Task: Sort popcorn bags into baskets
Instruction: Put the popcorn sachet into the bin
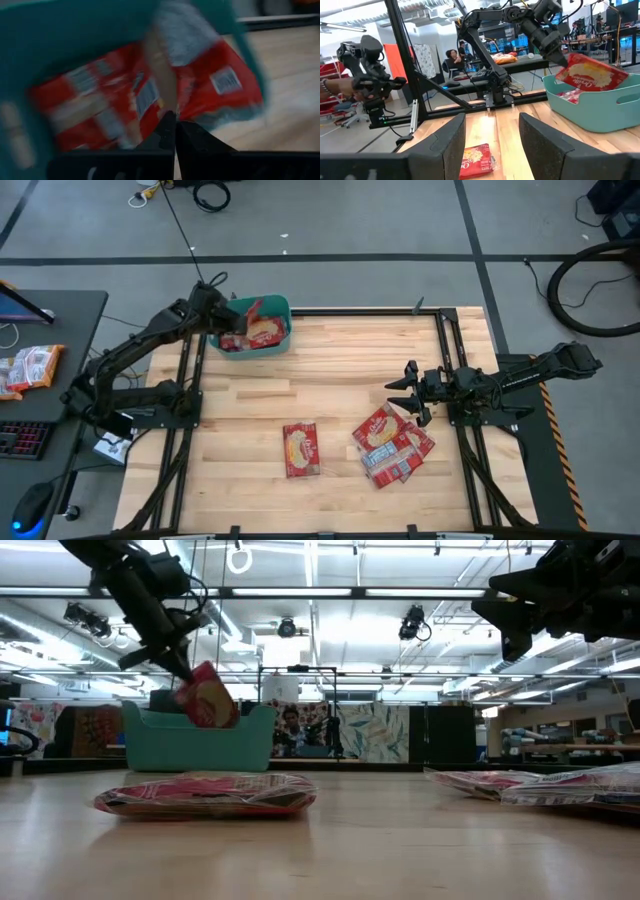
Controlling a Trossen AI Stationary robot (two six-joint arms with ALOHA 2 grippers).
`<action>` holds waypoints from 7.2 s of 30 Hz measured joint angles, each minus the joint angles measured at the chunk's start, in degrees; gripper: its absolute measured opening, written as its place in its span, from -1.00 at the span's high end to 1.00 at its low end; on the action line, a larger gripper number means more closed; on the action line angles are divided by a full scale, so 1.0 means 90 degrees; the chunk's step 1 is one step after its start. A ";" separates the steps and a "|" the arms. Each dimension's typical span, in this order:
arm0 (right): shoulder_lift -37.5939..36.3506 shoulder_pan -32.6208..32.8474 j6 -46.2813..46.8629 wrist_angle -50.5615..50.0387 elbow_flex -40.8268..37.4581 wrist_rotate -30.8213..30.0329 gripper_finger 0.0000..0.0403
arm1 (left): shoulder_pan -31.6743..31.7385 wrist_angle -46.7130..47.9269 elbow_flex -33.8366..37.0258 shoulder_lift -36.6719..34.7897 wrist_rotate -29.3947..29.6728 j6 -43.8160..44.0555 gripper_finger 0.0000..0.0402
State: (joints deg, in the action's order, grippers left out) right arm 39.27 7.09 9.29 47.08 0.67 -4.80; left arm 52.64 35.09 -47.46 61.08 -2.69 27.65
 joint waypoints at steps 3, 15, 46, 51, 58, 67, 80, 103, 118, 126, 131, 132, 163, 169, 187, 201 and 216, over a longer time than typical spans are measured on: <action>0.0000 0.0000 -0.0001 -0.0001 0.0000 0.0000 0.06 | 0.0033 0.0454 -0.0001 0.0000 0.0508 -0.0125 0.98; 0.0000 0.0000 -0.0001 0.0011 0.0000 -0.0002 0.06 | -0.0110 -0.0125 0.0000 -0.0095 0.0405 -0.0146 0.98; -0.0002 0.0000 -0.0001 0.0094 0.0000 0.0049 0.06 | -0.0714 0.0732 -0.0002 0.0233 0.1181 0.0357 0.90; -0.0002 0.0000 -0.0001 0.0094 0.0000 0.0049 0.06 | -0.0912 0.0678 -0.0002 0.0233 0.1606 -0.0005 0.61; -0.0002 0.0000 -0.0001 0.0094 0.0000 0.0049 0.06 | -0.1362 0.0495 -0.0340 0.0226 0.2028 -0.1065 0.36; -0.0002 0.0000 -0.0001 0.0091 0.0000 0.0049 0.06 | -0.3470 -0.0161 -0.0415 0.0313 0.0162 -0.2434 0.35; 0.0005 0.0000 0.0005 0.0058 0.0000 0.0002 0.06 | -0.6902 -0.0742 -0.0415 0.1494 0.0893 -0.1121 0.35; 0.0053 0.0000 0.0021 0.0095 0.0000 -0.0005 0.06 | -0.9421 0.0372 -0.3748 0.5660 0.2072 -0.1002 0.05; 0.0053 0.0000 -0.0004 0.0100 0.0000 -0.0005 0.06 | -0.9520 -0.1396 -0.3762 0.6385 0.3002 -0.1643 -0.32; 0.0053 0.0000 -0.0009 0.0130 -0.0001 -0.0005 0.06 | -0.9509 -0.1156 -0.3762 0.6657 0.3300 -0.2171 -0.31; 0.0053 -0.0001 -0.0028 0.0145 0.0000 -0.0005 0.06 | -0.9430 -0.0969 -0.3767 0.6676 0.3015 -0.2064 -0.09; 0.0053 0.0000 -0.0028 0.0145 0.0000 -0.0005 0.06 | -0.9407 -0.0969 -0.3767 0.6676 0.2906 -0.2058 0.00; 0.0051 0.0000 -0.0003 0.0192 0.0000 0.0031 0.06 | -0.8324 0.2270 -0.4073 0.3410 0.4535 0.0592 0.99; 0.0051 0.0000 -0.0004 0.0191 0.0000 0.0044 0.06 | -0.7569 0.3680 -0.4075 0.2501 0.4919 0.1398 0.99; 0.0051 0.0000 -0.0028 0.0190 0.0000 0.0046 0.06 | -0.3917 0.4468 -0.4073 0.2001 0.5281 0.0451 0.99; 0.0052 0.0000 -0.0016 0.0191 0.0000 0.0178 0.06 | -0.1864 0.2368 -0.3393 0.2056 0.4743 -0.0952 0.98; 0.0053 0.0000 -0.0030 0.0188 0.0000 0.0182 0.06 | -0.1576 -0.1318 -0.1200 0.2096 0.3651 -0.1280 0.97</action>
State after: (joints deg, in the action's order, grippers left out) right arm 39.75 7.09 9.02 48.77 0.67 -3.16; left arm 38.46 23.23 -58.26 79.94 30.17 16.13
